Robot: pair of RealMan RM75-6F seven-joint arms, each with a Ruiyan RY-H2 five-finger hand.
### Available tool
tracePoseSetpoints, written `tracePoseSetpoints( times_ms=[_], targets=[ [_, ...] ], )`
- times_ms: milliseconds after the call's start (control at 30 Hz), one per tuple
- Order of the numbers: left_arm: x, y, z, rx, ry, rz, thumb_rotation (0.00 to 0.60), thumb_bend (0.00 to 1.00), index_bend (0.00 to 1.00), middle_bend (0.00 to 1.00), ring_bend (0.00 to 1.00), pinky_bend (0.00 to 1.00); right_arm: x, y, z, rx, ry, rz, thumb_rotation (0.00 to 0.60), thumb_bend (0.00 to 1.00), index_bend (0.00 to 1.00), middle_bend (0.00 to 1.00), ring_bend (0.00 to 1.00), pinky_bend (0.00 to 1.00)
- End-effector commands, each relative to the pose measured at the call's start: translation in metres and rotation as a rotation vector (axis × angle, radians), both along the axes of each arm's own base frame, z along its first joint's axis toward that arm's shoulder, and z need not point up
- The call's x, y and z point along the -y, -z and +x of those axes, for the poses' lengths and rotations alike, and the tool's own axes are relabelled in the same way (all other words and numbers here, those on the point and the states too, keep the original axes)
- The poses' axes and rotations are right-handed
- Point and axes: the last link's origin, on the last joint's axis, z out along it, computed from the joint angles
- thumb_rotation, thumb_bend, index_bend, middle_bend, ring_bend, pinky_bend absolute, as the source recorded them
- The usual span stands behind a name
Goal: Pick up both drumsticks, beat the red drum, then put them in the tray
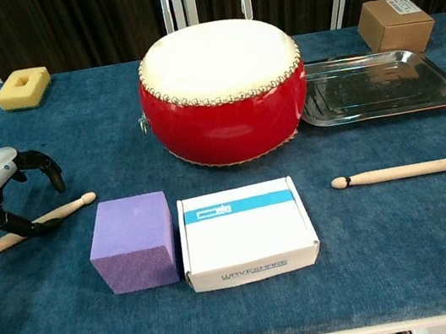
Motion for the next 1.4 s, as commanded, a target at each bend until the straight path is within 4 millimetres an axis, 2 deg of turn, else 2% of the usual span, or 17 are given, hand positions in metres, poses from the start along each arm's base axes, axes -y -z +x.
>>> tracePoseSetpoints(
  times_ms=[33,267,600,700,867,1100,1267,1400],
  targets=[
    [0.001,0.001,-0.002,-0.03,0.0,-0.006,0.6,0.24,0.45,0.22,0.17,0.24,0.0,-0.001,0.0,0.002,-0.001,0.0,0.6,0.32,0.29,0.31,0.09,0.2],
    [0.003,0.002,-0.008,-0.1,-0.001,-0.017,0.6,0.25,0.48,0.22,0.17,0.24,-0.001,0.0,-0.002,0.008,0.001,0.004,0.6,0.32,0.29,0.31,0.09,0.2],
    [0.007,0.003,-0.014,-0.146,-0.017,-0.077,0.6,0.39,0.51,0.21,0.17,0.24,-0.001,-0.001,-0.003,0.013,0.001,0.004,0.6,0.33,0.29,0.31,0.09,0.2],
    [0.005,-0.003,-0.01,-0.025,-0.037,-0.037,0.6,0.43,0.55,0.26,0.18,0.25,-0.001,-0.001,-0.003,0.014,0.002,0.001,0.6,0.33,0.29,0.31,0.09,0.2],
    [0.003,-0.018,-0.012,0.296,-0.03,0.087,0.6,0.51,0.56,0.37,0.24,0.27,-0.003,-0.003,-0.003,0.019,0.005,-0.007,0.6,0.33,0.29,0.31,0.09,0.2],
    [0.001,-0.029,-0.027,0.68,-0.028,0.164,0.6,0.52,0.52,0.41,0.29,0.31,-0.003,-0.002,-0.001,0.016,0.0,-0.007,0.6,0.33,0.3,0.31,0.09,0.2],
    [-0.003,-0.029,-0.035,0.918,-0.062,0.194,0.6,0.52,0.5,0.47,0.37,0.42,-0.003,-0.002,0.001,0.012,-0.004,-0.007,0.6,0.33,0.3,0.31,0.09,0.2],
    [-0.007,-0.028,-0.04,1.068,-0.103,0.204,0.6,0.52,0.49,0.49,0.4,0.43,-0.003,-0.002,0.003,0.009,-0.004,-0.008,0.6,0.33,0.3,0.31,0.09,0.2]
  ],
)
